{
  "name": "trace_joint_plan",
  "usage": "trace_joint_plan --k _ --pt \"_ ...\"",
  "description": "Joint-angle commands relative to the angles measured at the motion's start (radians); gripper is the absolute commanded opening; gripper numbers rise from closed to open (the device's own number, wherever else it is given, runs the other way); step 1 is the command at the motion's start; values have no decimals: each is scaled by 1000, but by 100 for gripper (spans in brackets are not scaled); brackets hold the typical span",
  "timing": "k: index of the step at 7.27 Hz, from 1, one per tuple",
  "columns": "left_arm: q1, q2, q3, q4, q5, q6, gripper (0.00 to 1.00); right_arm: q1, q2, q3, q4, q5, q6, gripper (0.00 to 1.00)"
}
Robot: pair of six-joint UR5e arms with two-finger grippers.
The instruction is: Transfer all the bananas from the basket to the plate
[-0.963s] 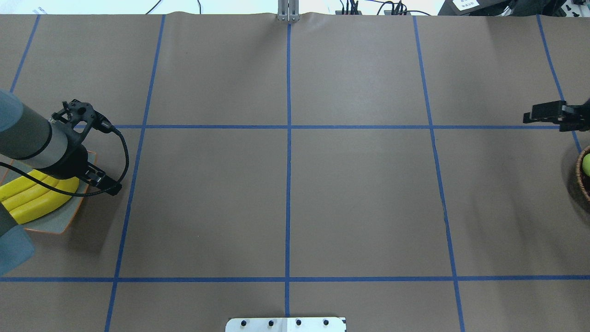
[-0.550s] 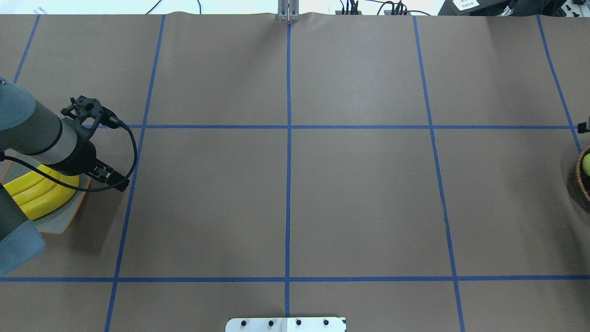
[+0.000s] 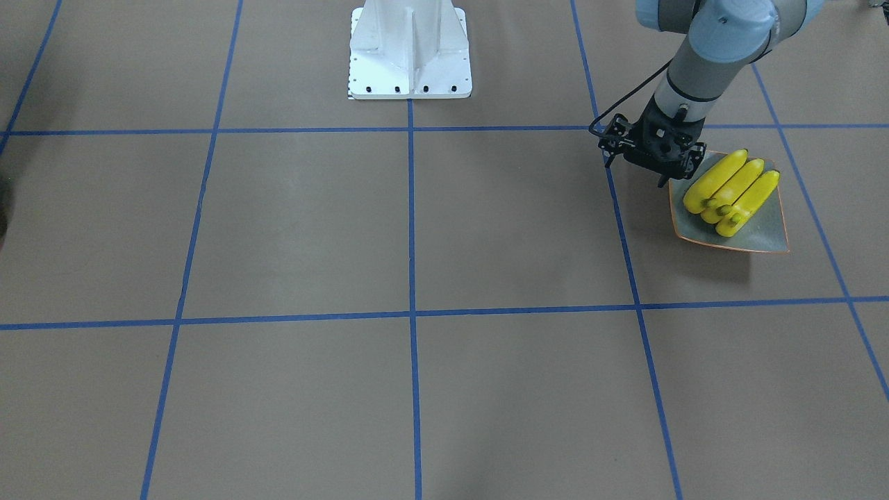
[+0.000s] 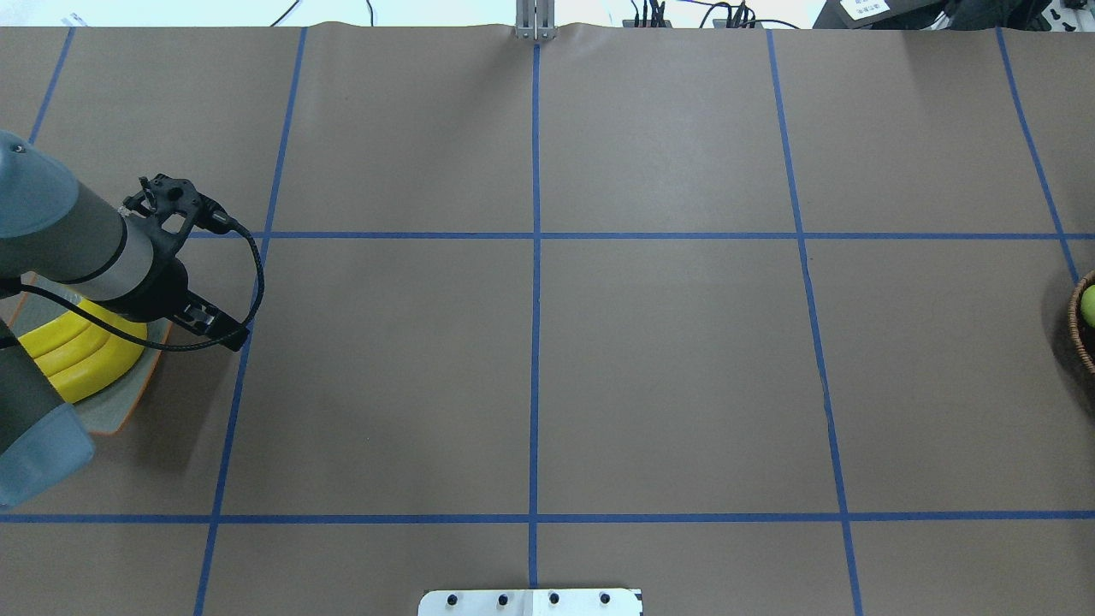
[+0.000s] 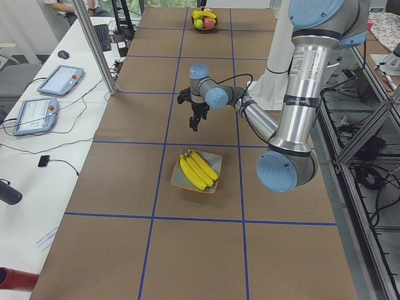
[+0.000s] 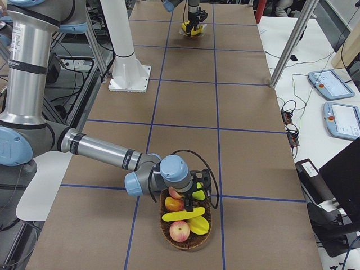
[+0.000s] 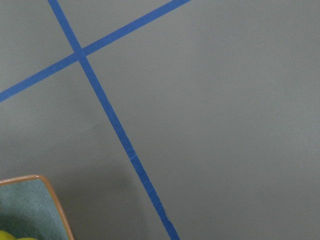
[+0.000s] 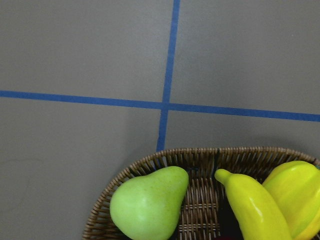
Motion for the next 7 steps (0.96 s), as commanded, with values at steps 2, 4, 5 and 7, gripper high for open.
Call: trace_joint_plan --k 2,4,5,7 --pt "-2 0 0 0 0 0 98 55 -2 -121 18 110 -136 100" --pt "-2 1 0 0 0 0 98 63 0 -155 20 138 -136 100" --pt "-2 1 0 0 0 0 98 63 4 -166 20 138 -138 100" --pt "-2 1 0 0 0 0 99 62 9 -175 20 131 -141 100"
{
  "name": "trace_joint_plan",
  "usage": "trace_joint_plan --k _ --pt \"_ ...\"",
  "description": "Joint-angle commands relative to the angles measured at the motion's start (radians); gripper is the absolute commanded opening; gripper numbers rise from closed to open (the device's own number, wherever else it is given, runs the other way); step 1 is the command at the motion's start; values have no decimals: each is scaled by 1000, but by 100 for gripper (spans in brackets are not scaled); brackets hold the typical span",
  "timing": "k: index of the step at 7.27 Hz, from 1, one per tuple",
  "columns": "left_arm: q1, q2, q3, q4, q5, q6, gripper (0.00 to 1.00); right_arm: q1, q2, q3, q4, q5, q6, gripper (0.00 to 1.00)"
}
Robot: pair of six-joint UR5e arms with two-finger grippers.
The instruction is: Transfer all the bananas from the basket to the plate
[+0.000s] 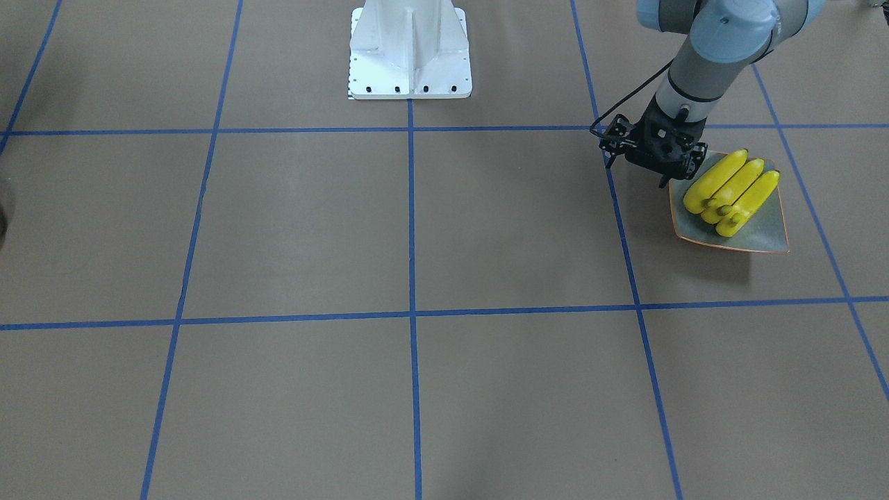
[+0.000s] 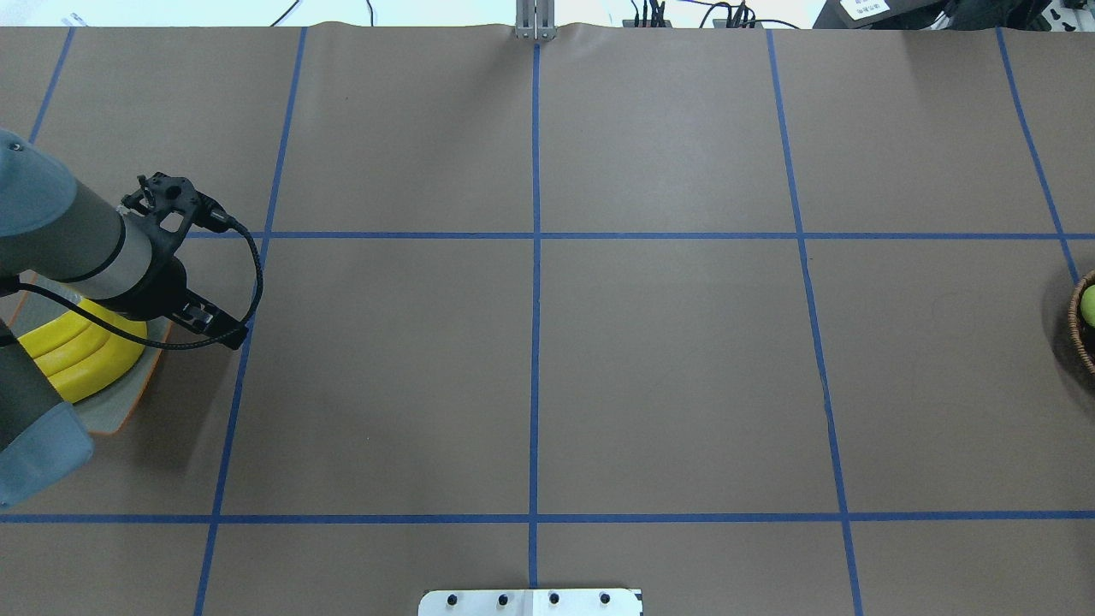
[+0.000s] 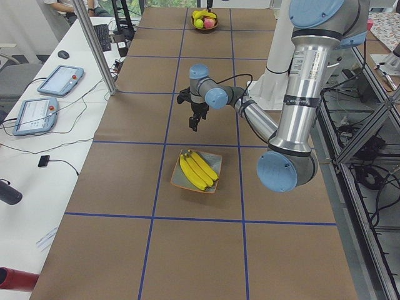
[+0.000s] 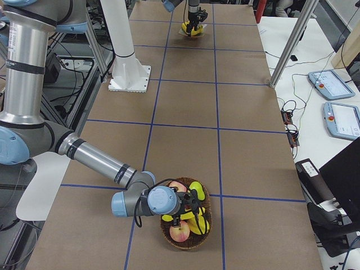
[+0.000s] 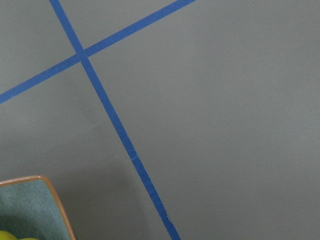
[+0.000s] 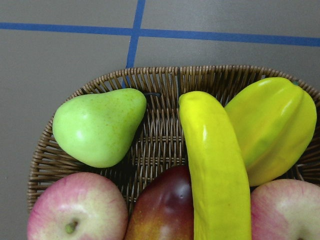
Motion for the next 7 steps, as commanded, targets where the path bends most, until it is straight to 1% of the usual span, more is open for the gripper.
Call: trace_joint_plan --k 1,4,7 --pt "-1 2 -2 0 2 2 98 0 7 -11 0 -6 -1 100" --pt "-1 6 -4 0 2 2 98 0 52 -64 0 -23 -1 98" --pt "-2 8 -7 0 2 2 98 -2 61 -67 -1 -41 -1 93"
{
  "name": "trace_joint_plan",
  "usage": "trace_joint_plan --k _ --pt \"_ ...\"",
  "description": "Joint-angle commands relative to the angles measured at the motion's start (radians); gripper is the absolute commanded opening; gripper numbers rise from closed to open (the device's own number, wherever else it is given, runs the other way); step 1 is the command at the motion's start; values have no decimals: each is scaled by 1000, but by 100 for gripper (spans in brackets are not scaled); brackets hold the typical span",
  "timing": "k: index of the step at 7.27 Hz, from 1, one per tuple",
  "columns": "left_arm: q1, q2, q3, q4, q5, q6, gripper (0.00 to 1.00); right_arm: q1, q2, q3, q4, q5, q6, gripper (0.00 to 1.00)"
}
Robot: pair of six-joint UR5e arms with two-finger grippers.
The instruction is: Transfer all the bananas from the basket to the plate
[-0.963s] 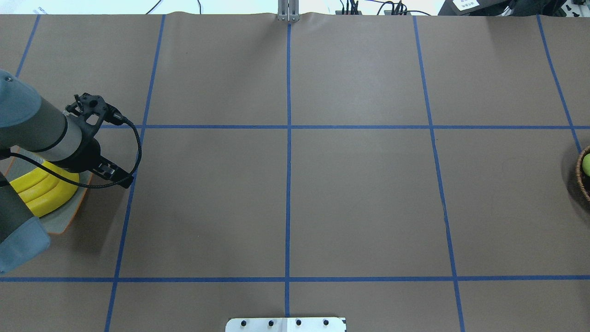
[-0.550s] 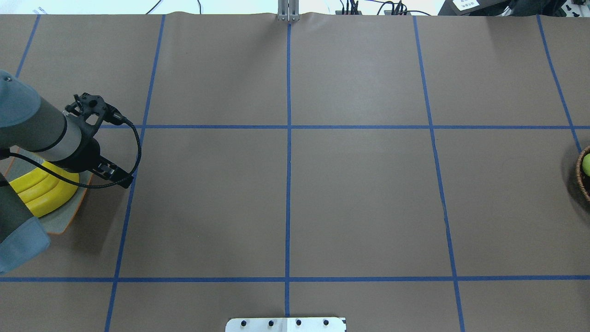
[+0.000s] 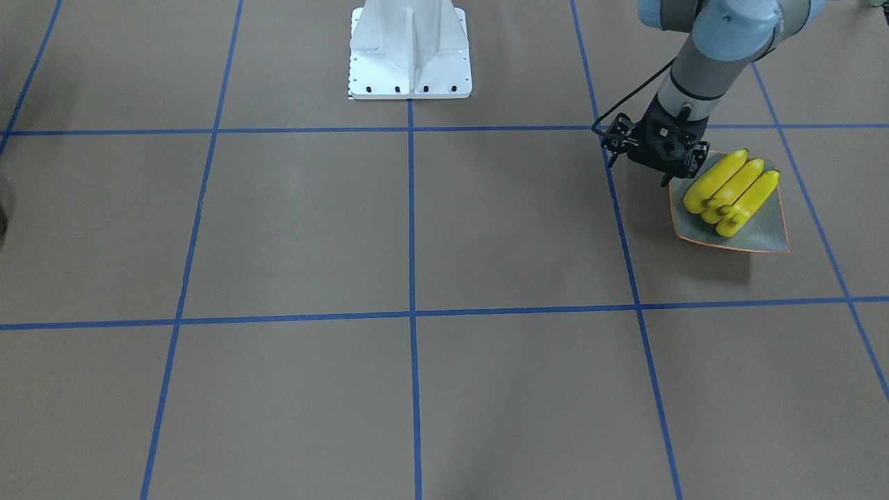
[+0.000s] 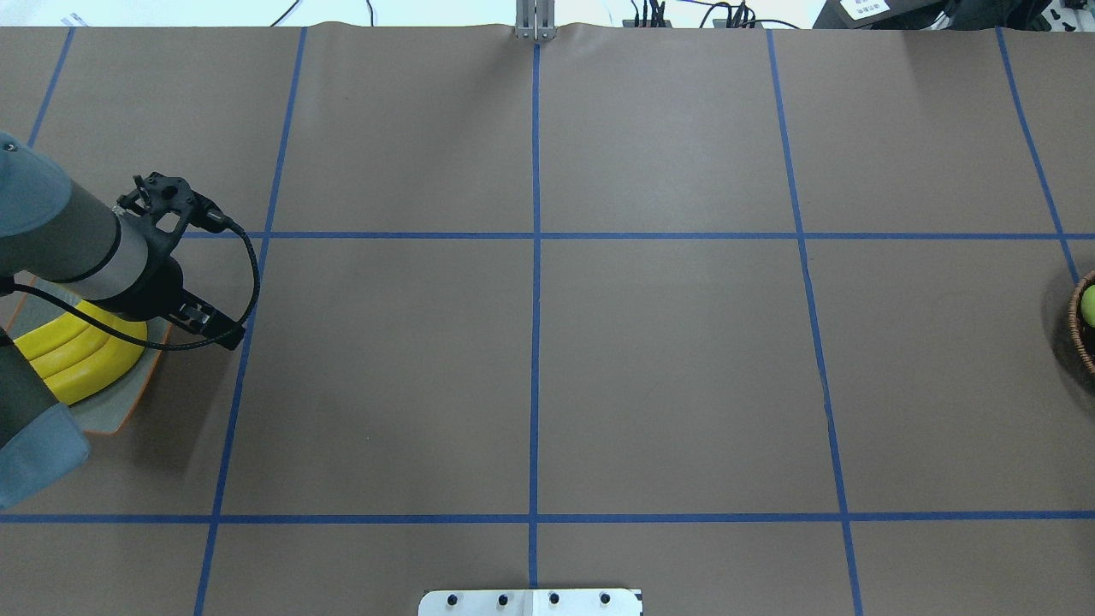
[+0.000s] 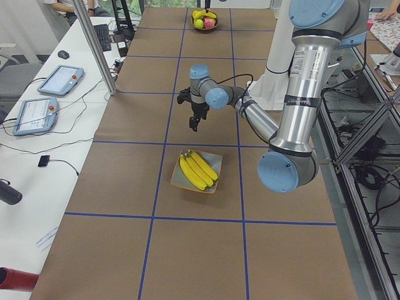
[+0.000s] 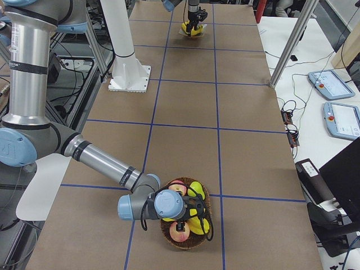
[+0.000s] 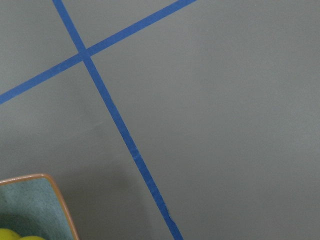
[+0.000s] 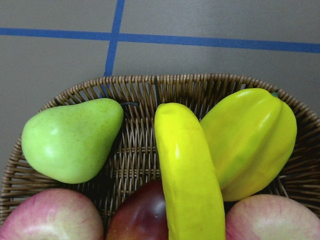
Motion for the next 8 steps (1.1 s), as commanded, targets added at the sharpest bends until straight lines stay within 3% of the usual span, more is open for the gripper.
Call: trace_joint_plan --k 1,5,8 --pt "0 1 0 0 2 0 98 -1 13 -8 -1 -10 0 92" --pt "0 2 0 0 3 0 99 -7 36 -42 -4 -10 3 88" --pt "0 4 2 -2 3 0 98 -10 43 -43 -6 -10 9 52"
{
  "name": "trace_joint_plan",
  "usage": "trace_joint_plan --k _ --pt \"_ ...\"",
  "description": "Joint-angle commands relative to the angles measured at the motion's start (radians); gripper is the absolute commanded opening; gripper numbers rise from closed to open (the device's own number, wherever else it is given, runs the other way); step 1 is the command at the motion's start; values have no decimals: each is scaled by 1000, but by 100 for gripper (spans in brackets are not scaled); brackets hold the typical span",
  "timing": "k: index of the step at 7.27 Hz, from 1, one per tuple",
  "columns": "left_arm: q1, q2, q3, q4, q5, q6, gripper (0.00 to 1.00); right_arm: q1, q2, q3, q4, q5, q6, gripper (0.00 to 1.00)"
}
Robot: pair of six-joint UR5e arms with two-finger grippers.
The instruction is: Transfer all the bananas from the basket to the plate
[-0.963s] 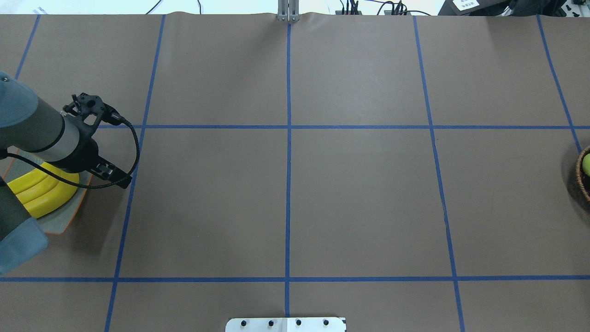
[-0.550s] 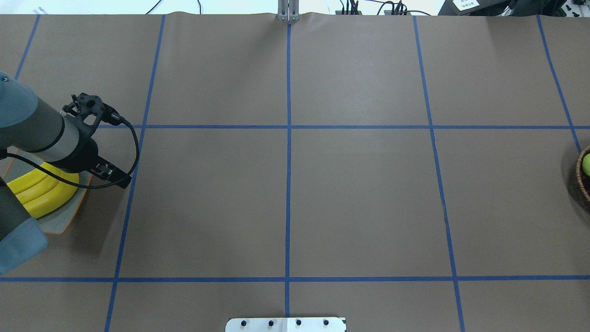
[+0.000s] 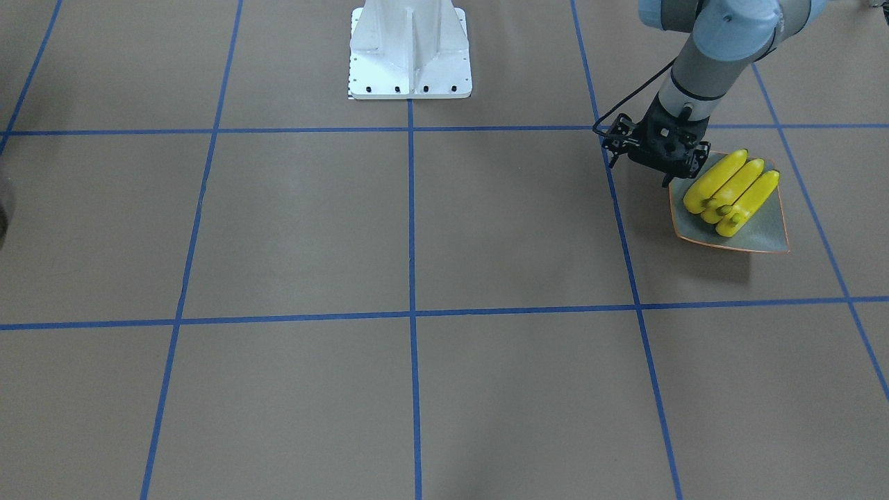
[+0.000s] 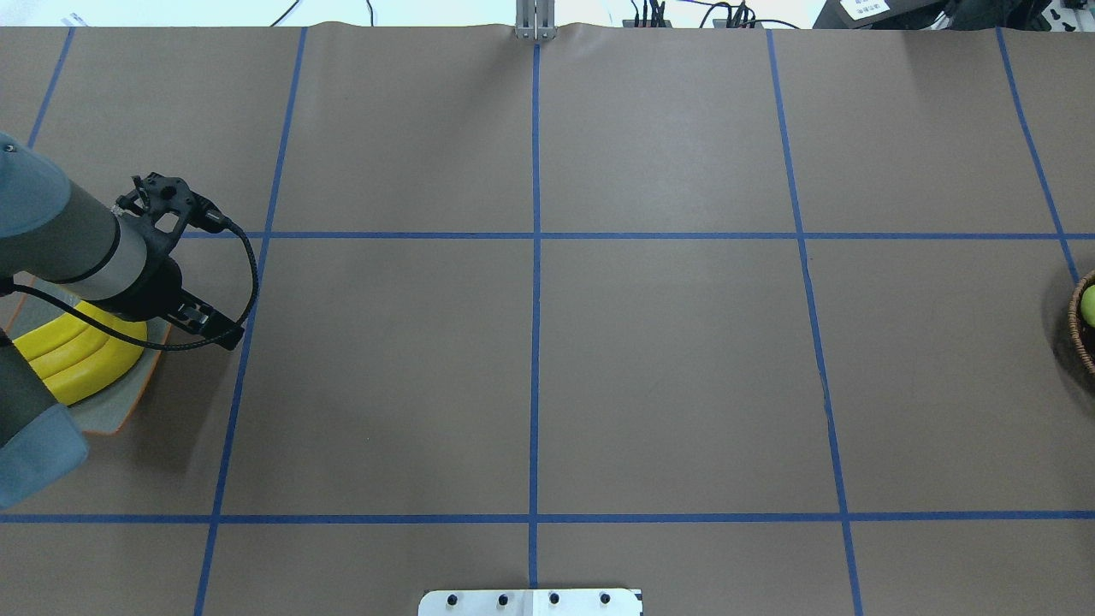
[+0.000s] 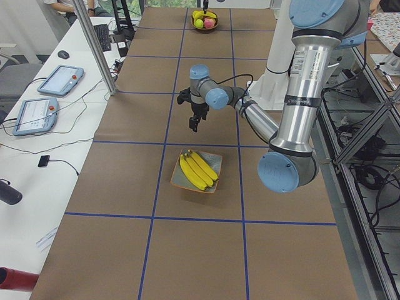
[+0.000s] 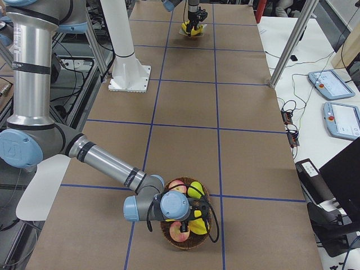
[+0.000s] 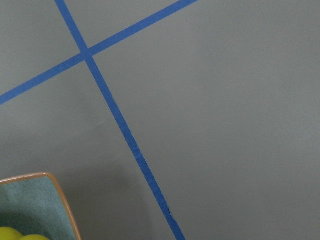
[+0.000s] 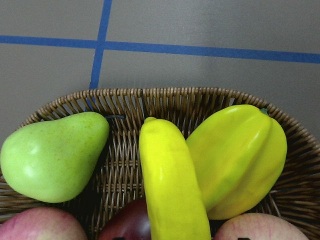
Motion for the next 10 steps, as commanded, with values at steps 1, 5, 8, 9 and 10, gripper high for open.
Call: trace_joint_plan --k 1,5,8,9,10 --pt "0 0 -1 -1 0 0 99 -2 5 -6 -1 0 4 40" --pt "0 1 -1 -1 0 0 99 0 19 9 1 8 59 0" --pt "0 0 -2 -1 0 0 99 39 11 66 -7 88 55 0" --pt "0 0 -2 -1 0 0 99 75 9 71 -7 116 55 0" --pt "0 0 -1 -1 0 0 99 101 9 87 -8 123 55 0"
